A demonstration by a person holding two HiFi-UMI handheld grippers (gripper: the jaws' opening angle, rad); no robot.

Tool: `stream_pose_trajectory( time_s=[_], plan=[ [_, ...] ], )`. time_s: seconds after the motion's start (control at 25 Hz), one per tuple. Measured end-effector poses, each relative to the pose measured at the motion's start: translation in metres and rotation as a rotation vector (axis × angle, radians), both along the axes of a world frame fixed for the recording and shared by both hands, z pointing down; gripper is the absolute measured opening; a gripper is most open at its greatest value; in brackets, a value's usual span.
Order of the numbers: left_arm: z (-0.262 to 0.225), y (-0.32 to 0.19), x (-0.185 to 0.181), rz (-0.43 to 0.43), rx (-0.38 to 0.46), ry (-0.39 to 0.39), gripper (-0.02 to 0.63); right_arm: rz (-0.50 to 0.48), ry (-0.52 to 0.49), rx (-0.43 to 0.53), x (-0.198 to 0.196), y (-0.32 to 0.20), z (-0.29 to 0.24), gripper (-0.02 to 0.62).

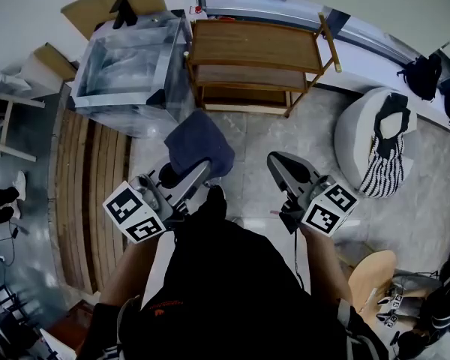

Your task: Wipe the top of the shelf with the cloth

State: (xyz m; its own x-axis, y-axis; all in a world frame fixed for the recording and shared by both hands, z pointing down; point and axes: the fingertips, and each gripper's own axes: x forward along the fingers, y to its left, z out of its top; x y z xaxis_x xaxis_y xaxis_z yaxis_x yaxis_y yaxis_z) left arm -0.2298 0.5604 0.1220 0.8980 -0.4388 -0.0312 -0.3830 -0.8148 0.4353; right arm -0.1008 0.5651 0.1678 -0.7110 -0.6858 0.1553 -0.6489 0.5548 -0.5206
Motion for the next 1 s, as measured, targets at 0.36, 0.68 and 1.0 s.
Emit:
stream_pose_trajectory(
  time_s=[0.36, 0.68, 1.0],
  plan=[
    [0.015, -0.096, -0.017, 0.017, -0.035, -0.003, 0.049, 0.012, 0.007, -0.034, -0.022, -0.096, 0.012, 0.005],
    [0.022, -0.179, -0.034, 0.032, -0.042, -0.018, 0.049, 0.022, 0.033, -0.051, -0.040, -0.178, 0.013, 0.005],
    [0.027, -0.244, -0.045, 0.047, -0.044, -0.019, 0.049, 0.029, 0.050, -0.060, -0.054, -0.242, 0.014, 0.005]
  ],
)
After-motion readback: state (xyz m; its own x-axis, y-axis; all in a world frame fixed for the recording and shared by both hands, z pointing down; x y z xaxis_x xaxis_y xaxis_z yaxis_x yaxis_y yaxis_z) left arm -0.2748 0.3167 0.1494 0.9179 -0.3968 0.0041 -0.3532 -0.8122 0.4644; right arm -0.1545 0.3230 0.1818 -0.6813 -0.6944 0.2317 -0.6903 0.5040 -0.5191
